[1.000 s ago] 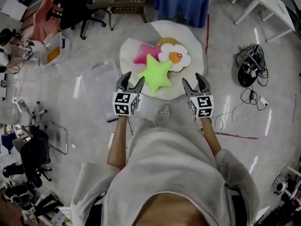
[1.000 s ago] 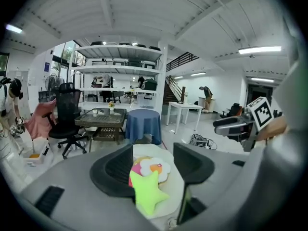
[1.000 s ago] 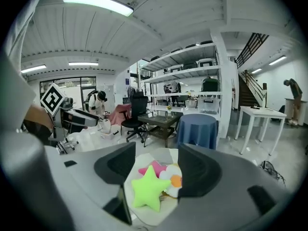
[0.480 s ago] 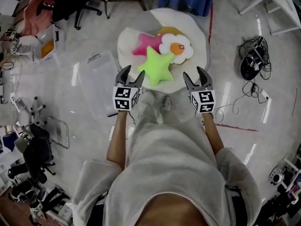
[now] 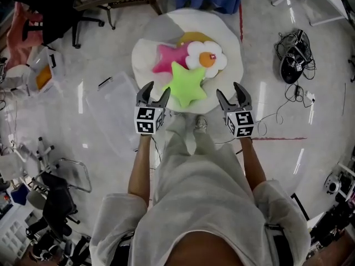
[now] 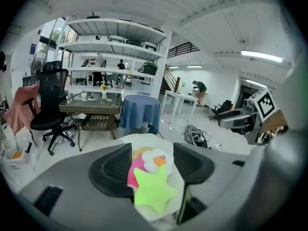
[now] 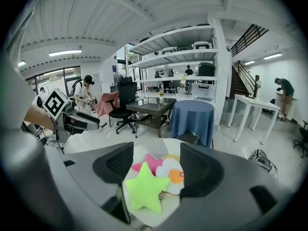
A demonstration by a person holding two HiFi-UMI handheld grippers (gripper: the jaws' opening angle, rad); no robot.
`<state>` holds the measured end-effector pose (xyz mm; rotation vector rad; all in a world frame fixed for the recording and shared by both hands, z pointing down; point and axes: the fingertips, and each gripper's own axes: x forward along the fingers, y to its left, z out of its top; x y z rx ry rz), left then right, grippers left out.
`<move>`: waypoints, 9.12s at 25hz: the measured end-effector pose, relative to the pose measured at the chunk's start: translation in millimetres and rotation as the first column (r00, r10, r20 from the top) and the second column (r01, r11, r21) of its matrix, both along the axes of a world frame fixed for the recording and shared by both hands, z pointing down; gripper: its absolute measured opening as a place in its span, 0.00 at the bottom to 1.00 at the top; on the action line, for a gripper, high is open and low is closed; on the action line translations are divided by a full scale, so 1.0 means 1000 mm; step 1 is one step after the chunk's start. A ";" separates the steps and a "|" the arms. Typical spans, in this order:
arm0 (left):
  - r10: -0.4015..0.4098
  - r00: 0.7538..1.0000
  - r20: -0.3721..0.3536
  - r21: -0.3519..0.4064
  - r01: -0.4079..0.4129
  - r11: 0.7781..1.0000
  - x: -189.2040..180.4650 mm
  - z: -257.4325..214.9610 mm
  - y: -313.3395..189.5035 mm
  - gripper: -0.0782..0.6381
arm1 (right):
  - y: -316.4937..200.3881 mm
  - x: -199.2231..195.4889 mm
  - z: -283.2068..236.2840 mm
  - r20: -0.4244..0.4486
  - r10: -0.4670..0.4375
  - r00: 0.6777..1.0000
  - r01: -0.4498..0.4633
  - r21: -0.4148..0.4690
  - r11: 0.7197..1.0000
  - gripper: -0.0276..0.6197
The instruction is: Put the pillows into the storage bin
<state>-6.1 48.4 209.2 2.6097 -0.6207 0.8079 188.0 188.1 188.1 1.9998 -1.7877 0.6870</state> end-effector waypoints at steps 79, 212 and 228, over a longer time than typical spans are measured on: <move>-0.082 0.989 0.126 -0.568 0.140 0.811 0.153 0.525 -0.068 0.57 | -0.005 0.022 0.277 0.156 -0.021 0.988 0.048 -0.169 0.984 0.47; -0.017 0.998 0.062 -0.322 0.036 0.946 0.199 0.442 0.006 0.49 | -0.020 0.056 0.299 0.170 -0.116 0.979 0.130 -0.074 0.989 0.39; -0.466 0.881 0.077 -0.713 0.376 0.592 0.210 0.521 -0.042 0.52 | -0.013 0.097 0.322 0.209 -0.096 0.973 0.115 -0.081 0.990 0.39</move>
